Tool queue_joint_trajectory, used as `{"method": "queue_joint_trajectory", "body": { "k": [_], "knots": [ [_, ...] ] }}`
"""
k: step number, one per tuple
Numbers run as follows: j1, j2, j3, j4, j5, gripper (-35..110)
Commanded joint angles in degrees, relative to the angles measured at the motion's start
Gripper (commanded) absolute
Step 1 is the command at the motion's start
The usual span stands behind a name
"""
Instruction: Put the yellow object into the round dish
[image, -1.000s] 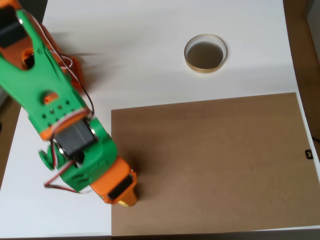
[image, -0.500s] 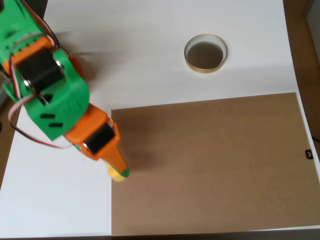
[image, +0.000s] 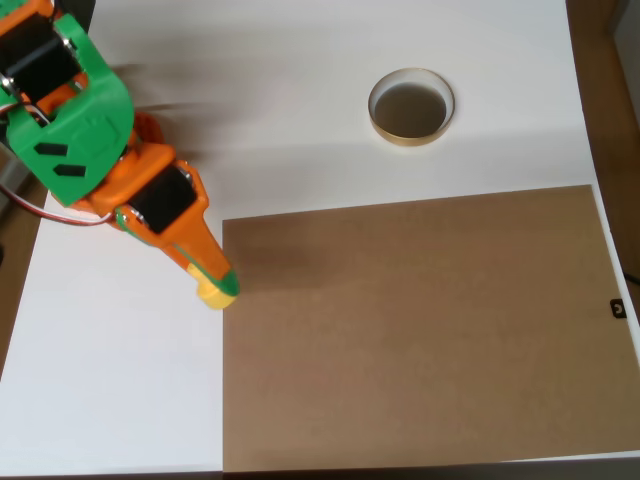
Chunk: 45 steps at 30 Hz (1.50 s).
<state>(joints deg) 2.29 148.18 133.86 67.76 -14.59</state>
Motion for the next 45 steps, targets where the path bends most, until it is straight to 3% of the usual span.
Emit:
{"method": "queue_joint_trajectory", "body": {
  "k": [1, 22, 45],
  "knots": [
    [-1.32, 2.46, -1.14, 1.93, -1.23, 0],
    [-15.03, 3.16, -3.34, 5.54, -1.32, 0],
    [-36.91, -15.82, -13.97, 5.8, -0.26, 0]
  ]
}}
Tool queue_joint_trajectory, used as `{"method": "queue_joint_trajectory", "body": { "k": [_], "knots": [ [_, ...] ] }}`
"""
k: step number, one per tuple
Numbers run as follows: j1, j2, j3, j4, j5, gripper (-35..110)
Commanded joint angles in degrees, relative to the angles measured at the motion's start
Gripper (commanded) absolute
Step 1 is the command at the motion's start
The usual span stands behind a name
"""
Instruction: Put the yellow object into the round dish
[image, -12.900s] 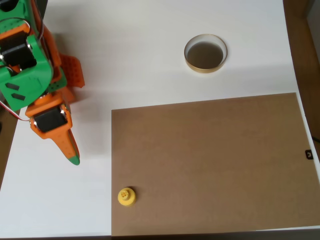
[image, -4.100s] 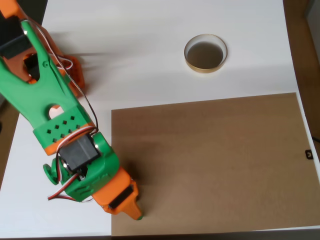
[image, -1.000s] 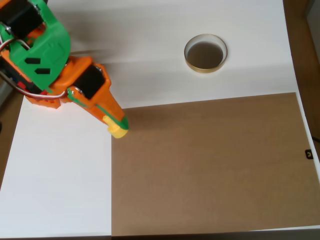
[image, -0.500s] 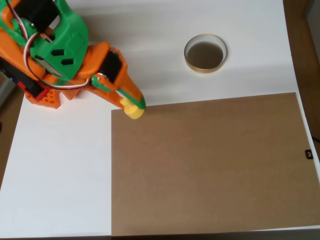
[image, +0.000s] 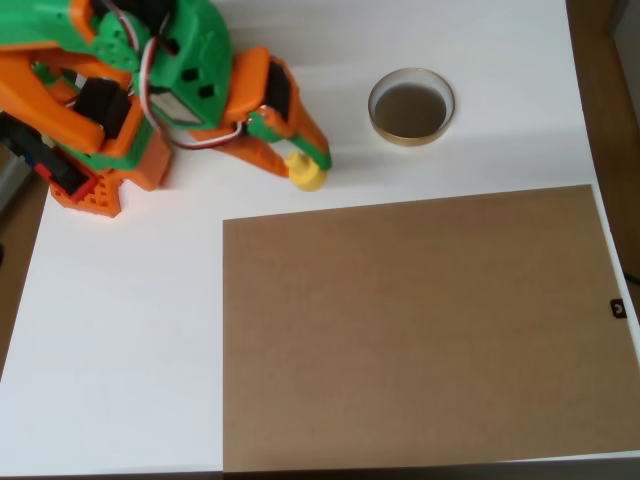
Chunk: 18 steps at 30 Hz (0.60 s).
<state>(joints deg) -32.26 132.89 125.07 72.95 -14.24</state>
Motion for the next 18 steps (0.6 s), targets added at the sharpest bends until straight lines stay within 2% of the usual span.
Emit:
{"method": "queue_joint_trajectory", "body": {
  "k": [1, 18],
  "knots": [
    [-2.9, -1.14, -5.89, 0.7, -0.62, 0],
    [-15.47, -15.73, -16.44, 0.35, 0.35, 0]
  ]
}}
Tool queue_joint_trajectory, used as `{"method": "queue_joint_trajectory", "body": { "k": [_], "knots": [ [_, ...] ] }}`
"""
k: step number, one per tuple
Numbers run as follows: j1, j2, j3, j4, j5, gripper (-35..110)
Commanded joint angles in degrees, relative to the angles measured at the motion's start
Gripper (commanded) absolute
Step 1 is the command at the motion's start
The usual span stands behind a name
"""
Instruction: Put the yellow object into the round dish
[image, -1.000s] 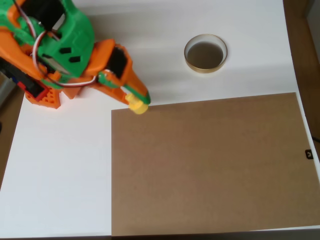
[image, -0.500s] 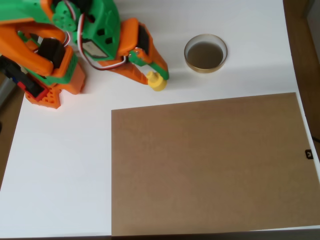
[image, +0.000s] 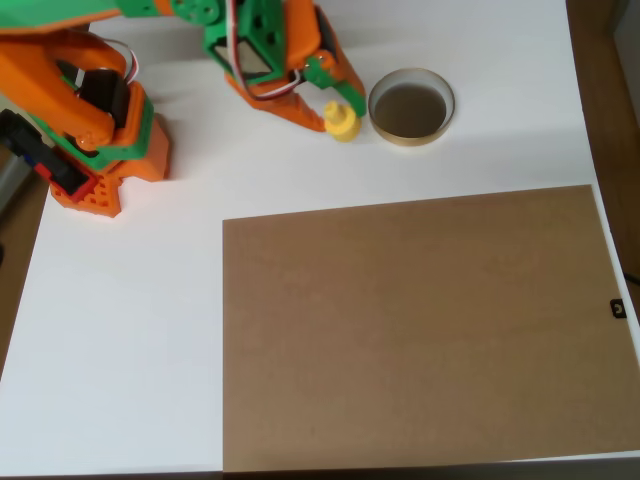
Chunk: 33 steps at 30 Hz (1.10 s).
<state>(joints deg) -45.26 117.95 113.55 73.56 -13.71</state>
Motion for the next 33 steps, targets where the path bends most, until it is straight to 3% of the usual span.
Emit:
{"method": "queue_joint_trajectory", "body": {
  "k": [1, 33],
  "knots": [
    [-2.99, -1.76, -5.45, -0.44, -0.09, 0],
    [-13.97, -33.57, -28.21, -0.7, 0.0, 0]
  ]
}}
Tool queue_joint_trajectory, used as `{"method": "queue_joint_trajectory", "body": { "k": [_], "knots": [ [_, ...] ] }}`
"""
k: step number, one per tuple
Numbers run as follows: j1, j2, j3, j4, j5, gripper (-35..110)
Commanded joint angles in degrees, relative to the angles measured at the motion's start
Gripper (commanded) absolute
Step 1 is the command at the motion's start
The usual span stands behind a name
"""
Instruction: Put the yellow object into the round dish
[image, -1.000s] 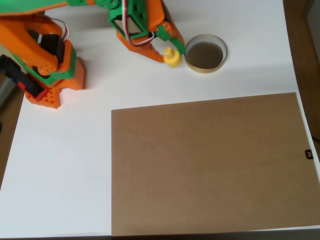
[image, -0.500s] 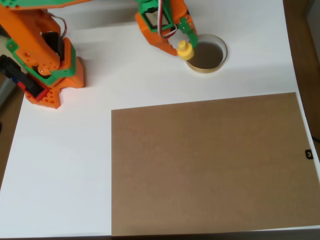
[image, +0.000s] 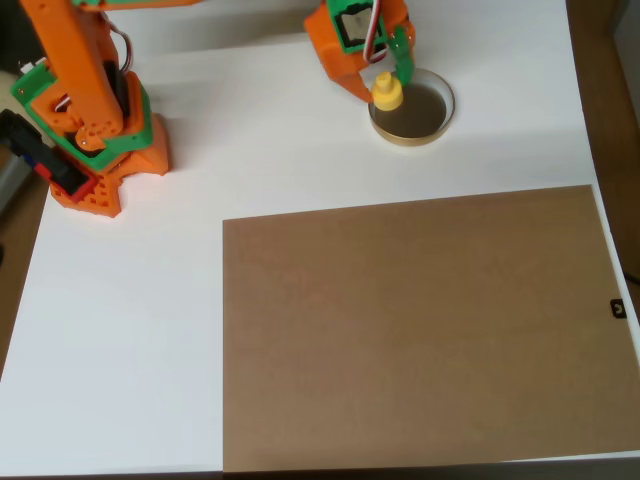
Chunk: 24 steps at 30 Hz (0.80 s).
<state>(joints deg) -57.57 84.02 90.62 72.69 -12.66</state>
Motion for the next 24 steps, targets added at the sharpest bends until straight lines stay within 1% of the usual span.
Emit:
{"method": "queue_joint_trajectory", "body": {
  "k": [1, 12, 21, 24],
  "knots": [
    [-1.85, -0.7, -6.33, 0.18, -1.05, 0],
    [-2.02, -10.37, -16.7, 1.67, -0.79, 0],
    [-1.76, -13.01, -18.46, 1.76, 0.35, 0],
    [-2.29, -13.71, -18.9, 2.11, 0.53, 6]
  ]
}}
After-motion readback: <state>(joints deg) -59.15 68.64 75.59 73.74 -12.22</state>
